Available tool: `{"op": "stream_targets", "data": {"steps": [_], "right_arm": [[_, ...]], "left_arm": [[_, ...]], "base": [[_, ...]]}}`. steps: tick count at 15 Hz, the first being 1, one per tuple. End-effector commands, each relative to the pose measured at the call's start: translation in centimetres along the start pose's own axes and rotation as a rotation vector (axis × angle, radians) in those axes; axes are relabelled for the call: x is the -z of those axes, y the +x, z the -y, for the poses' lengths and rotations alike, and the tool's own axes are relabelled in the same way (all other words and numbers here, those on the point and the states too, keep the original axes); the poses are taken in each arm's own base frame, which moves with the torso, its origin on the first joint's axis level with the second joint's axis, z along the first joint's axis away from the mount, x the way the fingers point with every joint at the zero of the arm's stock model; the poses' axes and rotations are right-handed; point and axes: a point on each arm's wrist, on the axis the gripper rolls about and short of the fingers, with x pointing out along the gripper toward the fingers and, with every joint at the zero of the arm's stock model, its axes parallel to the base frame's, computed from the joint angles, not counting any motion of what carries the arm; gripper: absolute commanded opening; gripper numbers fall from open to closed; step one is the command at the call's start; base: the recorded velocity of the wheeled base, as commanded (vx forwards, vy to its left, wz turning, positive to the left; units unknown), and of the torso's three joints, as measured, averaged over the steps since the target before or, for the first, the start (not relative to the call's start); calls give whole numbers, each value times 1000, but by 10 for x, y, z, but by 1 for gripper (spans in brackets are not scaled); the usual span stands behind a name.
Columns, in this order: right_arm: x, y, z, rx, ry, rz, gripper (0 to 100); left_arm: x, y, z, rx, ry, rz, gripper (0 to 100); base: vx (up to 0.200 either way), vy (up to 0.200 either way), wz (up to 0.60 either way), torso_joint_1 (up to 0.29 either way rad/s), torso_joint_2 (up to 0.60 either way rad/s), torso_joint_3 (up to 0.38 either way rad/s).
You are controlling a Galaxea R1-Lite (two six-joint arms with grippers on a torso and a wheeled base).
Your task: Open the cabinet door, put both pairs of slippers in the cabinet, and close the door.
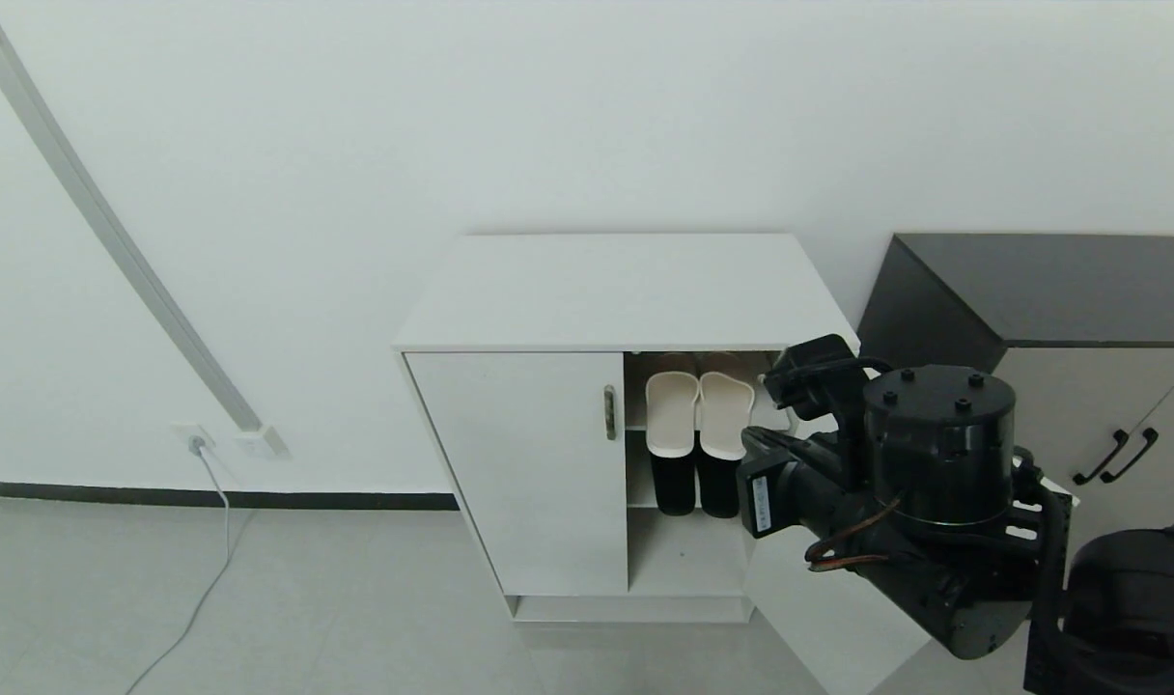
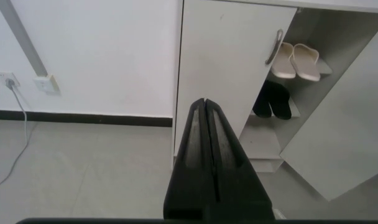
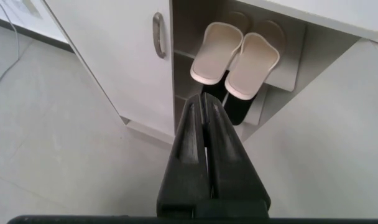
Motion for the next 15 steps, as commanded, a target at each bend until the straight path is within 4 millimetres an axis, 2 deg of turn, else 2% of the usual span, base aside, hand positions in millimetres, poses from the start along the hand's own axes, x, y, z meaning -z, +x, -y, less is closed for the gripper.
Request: {"op": "stream_targets", "data": {"steps": [1,8,15], "right_arm": [[0,-1,0,-1,3,2,0],[1,-2,0,-7,-7,-1,0],[1,-3,0,-22,-2,9,0]], "left_arm": [[0,0,0,-1,0,-2,0],[0,0,0,-1,-2,-2,0],[0,0,0,-1,-2,-2,0]], "base": [[0,0,0,0,0,0],[0,0,0,0,0,0],[0,0,-600,7,0,-1]]}}
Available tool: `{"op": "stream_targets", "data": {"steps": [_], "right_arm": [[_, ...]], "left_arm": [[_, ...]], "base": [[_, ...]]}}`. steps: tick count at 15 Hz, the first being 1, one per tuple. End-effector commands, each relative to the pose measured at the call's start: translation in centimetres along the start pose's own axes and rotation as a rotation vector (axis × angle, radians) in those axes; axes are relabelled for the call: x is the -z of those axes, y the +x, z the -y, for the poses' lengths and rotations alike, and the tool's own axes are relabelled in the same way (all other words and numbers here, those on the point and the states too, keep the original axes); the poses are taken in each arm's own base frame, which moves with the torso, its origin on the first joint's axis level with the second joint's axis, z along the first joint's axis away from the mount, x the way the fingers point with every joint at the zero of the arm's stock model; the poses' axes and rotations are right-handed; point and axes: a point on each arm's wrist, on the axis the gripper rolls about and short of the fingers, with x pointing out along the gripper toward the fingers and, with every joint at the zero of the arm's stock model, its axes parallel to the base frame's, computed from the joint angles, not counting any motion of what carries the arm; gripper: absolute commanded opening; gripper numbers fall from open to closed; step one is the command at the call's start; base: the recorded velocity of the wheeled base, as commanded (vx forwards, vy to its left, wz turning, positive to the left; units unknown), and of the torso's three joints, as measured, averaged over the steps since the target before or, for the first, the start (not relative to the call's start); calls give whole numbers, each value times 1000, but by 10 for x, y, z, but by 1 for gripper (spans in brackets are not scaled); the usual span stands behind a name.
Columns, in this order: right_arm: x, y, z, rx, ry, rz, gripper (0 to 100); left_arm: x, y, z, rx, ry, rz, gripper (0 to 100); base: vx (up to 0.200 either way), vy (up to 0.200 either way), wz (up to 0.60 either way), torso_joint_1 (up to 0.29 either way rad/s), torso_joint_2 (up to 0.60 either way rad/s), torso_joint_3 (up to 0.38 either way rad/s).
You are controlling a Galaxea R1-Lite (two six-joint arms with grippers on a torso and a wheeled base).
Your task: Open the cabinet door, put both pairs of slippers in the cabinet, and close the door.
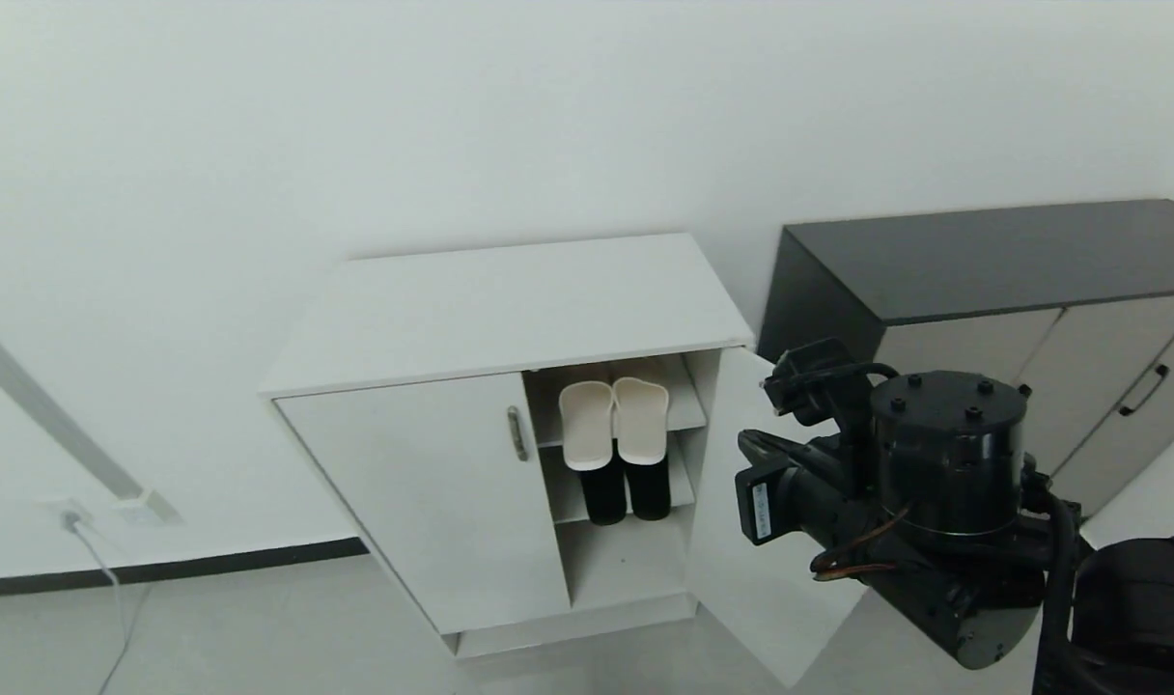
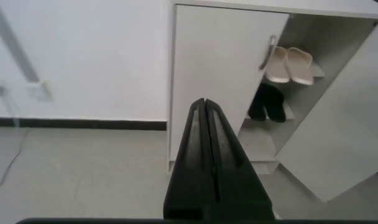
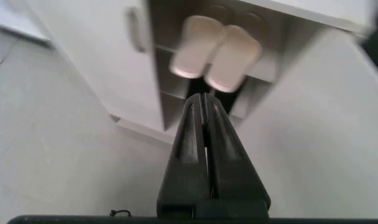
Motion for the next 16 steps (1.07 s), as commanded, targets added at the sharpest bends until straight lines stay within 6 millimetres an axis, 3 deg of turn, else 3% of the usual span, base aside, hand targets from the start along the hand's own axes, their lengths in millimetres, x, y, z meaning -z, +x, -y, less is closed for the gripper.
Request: {"op": "stream_targets", "data": {"steps": [1,11,16], "right_arm": [[0,1,1,4,2,1,0],[1,11,7,38,-25,12,0],[-1,18,15,70,-22,21,0]], "left_arm": [[0,0,0,0,-1,-2,0],[0,0,0,-2,-1,-2,0],[0,0,0,-2,-1,-2,0]], "base": [[0,0,0,0,0,0],[0,0,0,0,0,0],[-160,0,0,5,1,-1]]}}
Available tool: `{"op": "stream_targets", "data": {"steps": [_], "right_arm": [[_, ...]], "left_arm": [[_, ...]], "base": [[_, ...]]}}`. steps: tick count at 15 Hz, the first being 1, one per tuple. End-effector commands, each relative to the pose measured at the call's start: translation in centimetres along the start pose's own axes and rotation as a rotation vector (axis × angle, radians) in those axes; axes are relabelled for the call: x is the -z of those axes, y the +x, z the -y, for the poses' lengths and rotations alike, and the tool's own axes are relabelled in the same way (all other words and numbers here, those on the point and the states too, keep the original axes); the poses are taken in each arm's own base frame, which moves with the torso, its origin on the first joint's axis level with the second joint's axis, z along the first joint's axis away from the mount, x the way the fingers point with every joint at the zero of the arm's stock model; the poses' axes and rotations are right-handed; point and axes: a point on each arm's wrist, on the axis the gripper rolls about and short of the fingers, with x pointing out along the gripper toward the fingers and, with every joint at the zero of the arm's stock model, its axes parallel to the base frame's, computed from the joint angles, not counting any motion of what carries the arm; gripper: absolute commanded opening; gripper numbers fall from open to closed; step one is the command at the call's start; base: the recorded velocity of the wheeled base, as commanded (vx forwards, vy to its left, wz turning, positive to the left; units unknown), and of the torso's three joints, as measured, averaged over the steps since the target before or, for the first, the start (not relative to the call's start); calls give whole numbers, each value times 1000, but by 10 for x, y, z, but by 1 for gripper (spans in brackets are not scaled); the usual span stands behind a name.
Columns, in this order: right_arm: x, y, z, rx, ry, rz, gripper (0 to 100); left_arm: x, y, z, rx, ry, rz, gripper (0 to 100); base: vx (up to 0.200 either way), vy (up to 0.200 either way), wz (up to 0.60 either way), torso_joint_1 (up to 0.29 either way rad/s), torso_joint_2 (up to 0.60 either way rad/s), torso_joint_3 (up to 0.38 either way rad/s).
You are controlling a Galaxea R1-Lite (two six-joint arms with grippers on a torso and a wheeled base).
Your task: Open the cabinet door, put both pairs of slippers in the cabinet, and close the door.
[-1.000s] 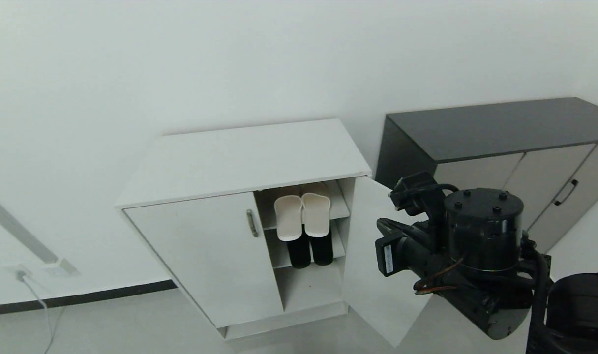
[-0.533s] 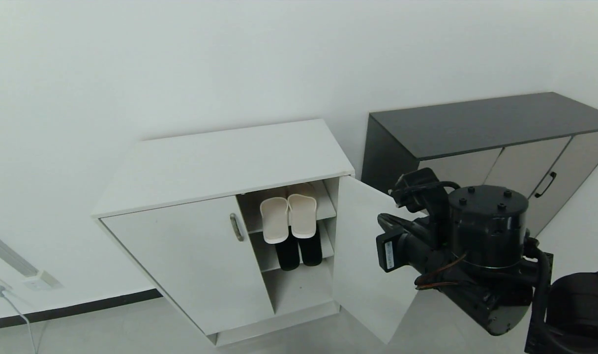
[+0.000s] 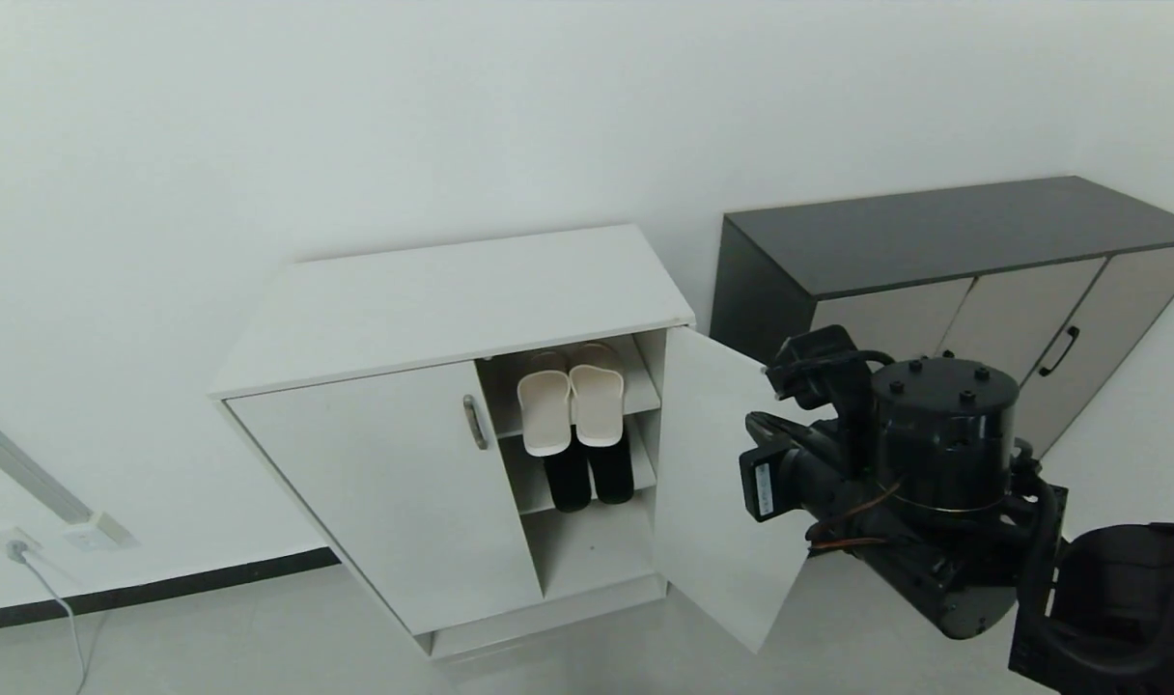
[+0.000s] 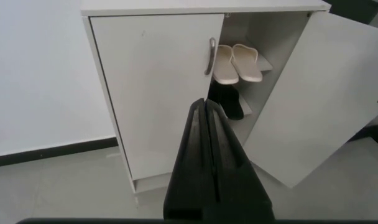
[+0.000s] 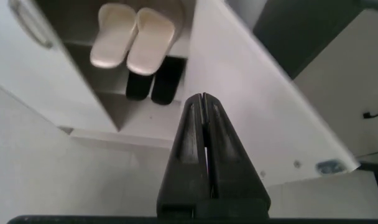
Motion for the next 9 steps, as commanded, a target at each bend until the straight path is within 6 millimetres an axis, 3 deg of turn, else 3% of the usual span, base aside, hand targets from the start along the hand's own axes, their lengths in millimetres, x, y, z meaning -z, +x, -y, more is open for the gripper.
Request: {"op": "stream_targets", "data": {"steps": [1,4,7,9], "right_arm": [[-1,8,6,28,5,-1,0],[-1,20,20,86,15,-6,0],[-9,49,56,208,42,-31,0],[-15,67,69,255,69,-35,0]], "left_arm": [[0,0,0,0,0,-2,0],[0,0,0,0,0,0,0],[0,0,0,0,0,0,0],[0,0,0,0,0,0,0]], "base": [[0,0,0,0,0,0],[0,0,0,0,0,0],[0,0,0,0,0,0],[0,0,0,0,0,0]]}}
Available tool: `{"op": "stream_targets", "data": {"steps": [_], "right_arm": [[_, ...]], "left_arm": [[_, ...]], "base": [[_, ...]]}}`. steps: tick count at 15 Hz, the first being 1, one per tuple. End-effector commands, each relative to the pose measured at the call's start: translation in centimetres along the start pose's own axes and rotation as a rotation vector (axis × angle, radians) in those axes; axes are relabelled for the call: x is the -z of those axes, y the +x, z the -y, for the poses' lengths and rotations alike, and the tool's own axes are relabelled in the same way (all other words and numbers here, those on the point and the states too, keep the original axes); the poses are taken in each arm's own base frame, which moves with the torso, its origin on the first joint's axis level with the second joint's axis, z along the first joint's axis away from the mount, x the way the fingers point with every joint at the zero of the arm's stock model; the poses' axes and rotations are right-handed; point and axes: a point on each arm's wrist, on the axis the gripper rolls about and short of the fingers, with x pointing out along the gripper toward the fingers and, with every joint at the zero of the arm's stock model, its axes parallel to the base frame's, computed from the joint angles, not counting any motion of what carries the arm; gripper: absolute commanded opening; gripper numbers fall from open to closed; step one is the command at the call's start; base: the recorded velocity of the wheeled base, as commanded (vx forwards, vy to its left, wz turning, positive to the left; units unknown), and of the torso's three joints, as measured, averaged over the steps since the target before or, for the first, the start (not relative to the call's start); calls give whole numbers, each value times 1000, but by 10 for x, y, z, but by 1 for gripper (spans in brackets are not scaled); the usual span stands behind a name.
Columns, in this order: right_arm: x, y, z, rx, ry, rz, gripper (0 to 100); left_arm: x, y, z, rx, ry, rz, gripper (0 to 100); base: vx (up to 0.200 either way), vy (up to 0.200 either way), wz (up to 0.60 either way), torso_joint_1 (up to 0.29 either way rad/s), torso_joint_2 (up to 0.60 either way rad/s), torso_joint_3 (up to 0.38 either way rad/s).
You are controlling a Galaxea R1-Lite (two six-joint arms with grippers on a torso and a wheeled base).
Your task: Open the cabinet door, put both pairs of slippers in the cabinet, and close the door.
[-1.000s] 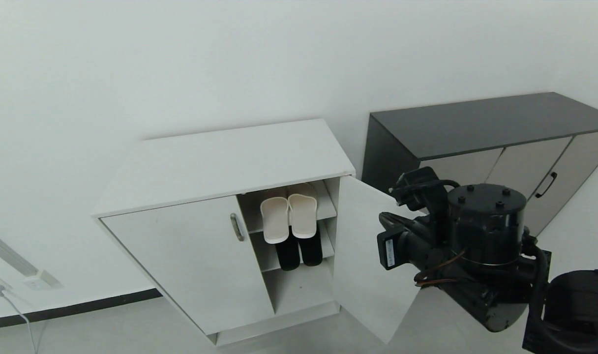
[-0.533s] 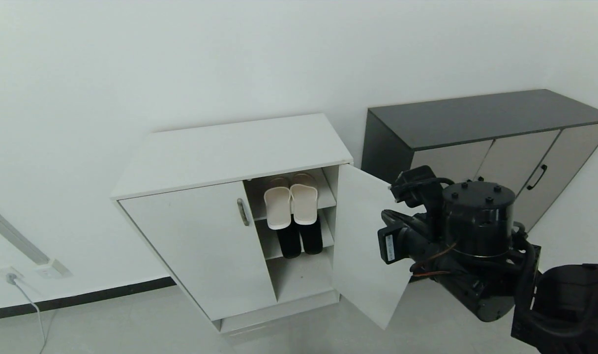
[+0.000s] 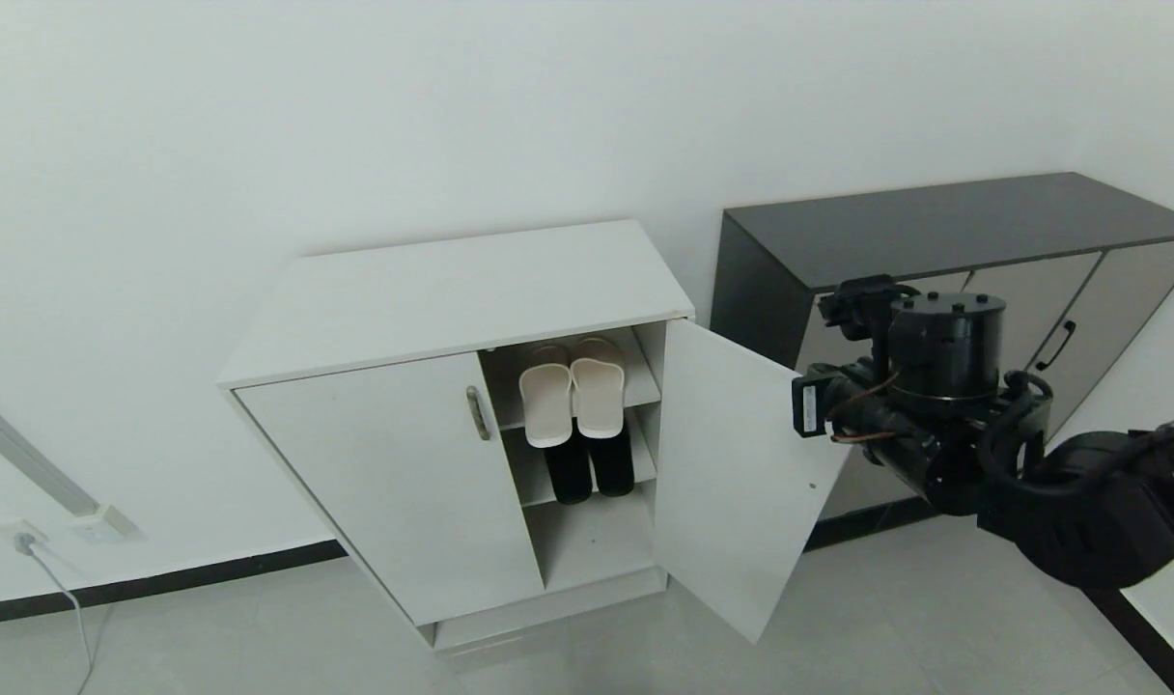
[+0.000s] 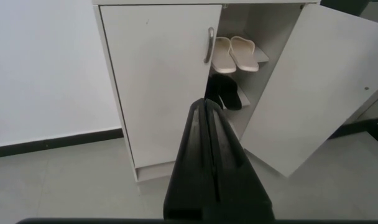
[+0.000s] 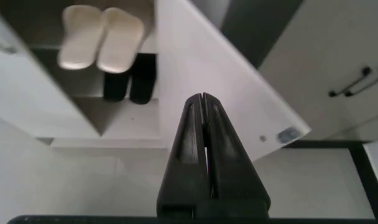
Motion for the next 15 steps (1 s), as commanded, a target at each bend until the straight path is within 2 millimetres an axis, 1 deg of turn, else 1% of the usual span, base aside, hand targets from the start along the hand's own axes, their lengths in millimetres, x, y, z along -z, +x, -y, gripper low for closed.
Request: {"op": "stream_targets", "data": {"steps": [1,4,6,8,11,15], "right_arm": [[-4,26,7,50,29,-14,0],[-10,49,16,95,96,-55,0],[-8,62,21,74,143,-67,0],[-5,74,22,72,170,-72,0],[3,84,26,61,184,-89,0],[8,88,28,42,192,-104,0]], "left_arm": [[0,0,0,0,-1,0,0],[0,0,0,-1,-1,-2,0],[0,0,0,-1,-1,-2,0],[0,0,0,-1,-1,-2,0],[0,0,0,0,-1,0,0],[0,0,0,0,-1,0,0]], "base": [[0,0,0,0,0,0],[0,0,0,0,0,0],[0,0,0,0,0,0],[0,0,0,0,0,0],[0,0,0,0,0,0],[0,0,0,0,0,0]]}}
